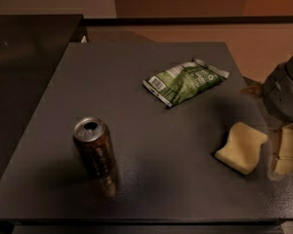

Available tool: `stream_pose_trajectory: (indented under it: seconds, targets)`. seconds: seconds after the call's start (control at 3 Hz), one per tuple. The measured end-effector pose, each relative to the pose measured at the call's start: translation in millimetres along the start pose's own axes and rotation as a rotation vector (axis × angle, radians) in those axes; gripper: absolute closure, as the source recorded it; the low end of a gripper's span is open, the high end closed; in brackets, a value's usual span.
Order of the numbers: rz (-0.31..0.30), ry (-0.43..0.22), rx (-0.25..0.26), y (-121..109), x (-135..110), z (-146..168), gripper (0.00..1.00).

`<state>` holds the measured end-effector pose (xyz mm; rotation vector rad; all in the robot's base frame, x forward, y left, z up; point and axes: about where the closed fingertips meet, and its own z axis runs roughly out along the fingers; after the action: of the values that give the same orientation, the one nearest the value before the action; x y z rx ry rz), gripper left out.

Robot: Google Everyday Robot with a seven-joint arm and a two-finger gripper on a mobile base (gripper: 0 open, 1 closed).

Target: Move sponge near orange can

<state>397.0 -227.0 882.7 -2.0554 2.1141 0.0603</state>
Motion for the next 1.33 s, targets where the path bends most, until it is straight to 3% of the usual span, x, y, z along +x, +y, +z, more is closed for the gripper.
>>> stream_pose_trajectory:
  seconds: [0.67,1.33]
  targets:
    - [-0.014,0.002,-0.044,12.6,-3.4,32.9,0.00]
    - [-0.004,0.032,-0.076,18.2,0.3,47.6,0.41]
